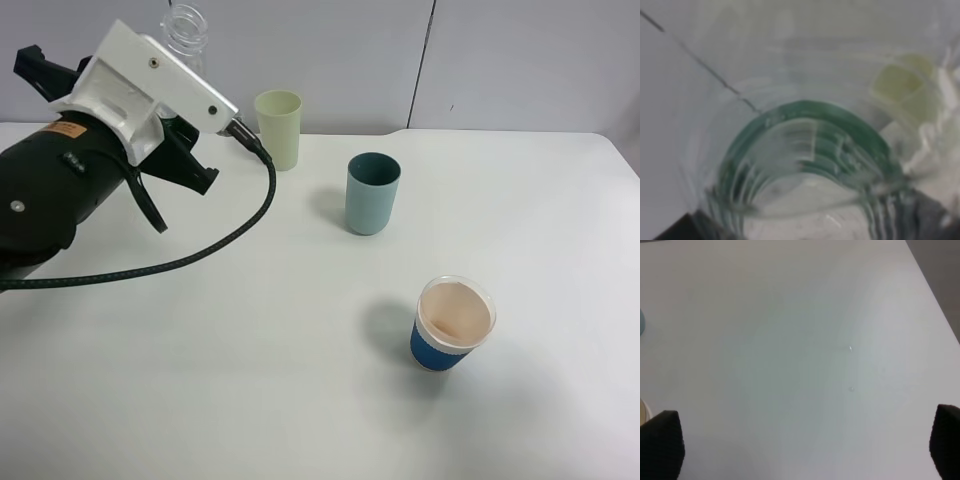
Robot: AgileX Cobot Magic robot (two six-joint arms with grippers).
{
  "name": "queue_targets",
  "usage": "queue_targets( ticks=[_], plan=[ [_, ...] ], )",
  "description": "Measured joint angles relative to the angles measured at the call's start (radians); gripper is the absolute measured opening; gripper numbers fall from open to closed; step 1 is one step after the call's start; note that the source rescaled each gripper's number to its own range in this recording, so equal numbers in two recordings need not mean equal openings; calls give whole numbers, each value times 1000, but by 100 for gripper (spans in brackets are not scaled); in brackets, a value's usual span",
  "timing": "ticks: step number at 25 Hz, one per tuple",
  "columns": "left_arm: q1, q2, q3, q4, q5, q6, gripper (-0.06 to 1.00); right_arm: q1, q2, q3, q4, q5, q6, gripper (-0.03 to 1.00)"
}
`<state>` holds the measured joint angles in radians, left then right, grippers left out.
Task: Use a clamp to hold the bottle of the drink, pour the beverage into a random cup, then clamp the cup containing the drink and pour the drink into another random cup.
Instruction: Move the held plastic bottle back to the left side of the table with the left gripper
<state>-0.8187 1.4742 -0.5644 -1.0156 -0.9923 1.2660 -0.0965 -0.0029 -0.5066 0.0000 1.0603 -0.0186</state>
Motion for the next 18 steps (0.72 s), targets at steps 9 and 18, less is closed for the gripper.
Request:
queue_targets(
  ticks=[9, 18],
  plan=[
    [137, -45, 152, 303, 47, -641, 7, 0, 0, 0, 0, 0, 0, 100],
    [434, -47, 246, 766, 82, -1253, 7, 0, 0, 0, 0, 0, 0, 100]
  ],
)
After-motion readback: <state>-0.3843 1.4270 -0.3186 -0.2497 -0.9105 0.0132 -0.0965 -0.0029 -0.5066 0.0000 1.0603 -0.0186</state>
